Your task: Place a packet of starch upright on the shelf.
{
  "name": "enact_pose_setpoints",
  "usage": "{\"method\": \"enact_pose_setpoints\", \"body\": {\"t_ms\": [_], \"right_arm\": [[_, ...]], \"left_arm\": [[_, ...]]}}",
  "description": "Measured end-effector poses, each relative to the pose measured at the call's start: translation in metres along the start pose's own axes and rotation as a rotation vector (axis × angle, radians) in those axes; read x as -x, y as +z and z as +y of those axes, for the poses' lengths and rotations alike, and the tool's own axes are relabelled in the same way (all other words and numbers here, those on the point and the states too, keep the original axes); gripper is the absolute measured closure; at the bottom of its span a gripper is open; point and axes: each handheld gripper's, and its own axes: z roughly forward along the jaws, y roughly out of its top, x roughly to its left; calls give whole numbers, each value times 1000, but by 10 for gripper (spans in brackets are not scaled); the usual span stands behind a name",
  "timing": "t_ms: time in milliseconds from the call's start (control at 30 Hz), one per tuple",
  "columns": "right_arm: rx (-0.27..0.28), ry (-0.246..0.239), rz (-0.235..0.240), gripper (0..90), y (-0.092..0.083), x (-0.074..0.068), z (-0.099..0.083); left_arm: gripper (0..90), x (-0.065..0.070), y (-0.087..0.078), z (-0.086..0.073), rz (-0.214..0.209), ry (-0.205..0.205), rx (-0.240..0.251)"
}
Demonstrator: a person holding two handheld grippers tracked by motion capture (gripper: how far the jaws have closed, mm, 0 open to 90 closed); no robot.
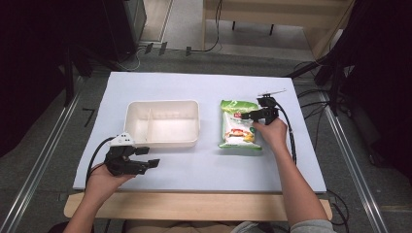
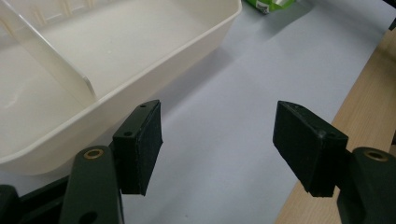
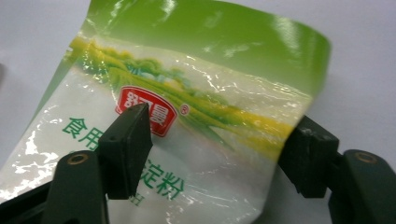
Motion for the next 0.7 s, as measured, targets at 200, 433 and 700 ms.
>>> {"method": "enact_pose_setpoints", "body": {"t_ms": [200,433,700], "right_arm": [[-9,-22,1,438,3,-8,0],[-48,-45,75,747,6,-16,-2],[-13,-53,61,894,0,-20,-5]], "left_arm": [[337,0,0,0,-3,1,1],[338,-1,2,2,-9,2,2],[338,-1,6,6,-23,12,-5]]}}
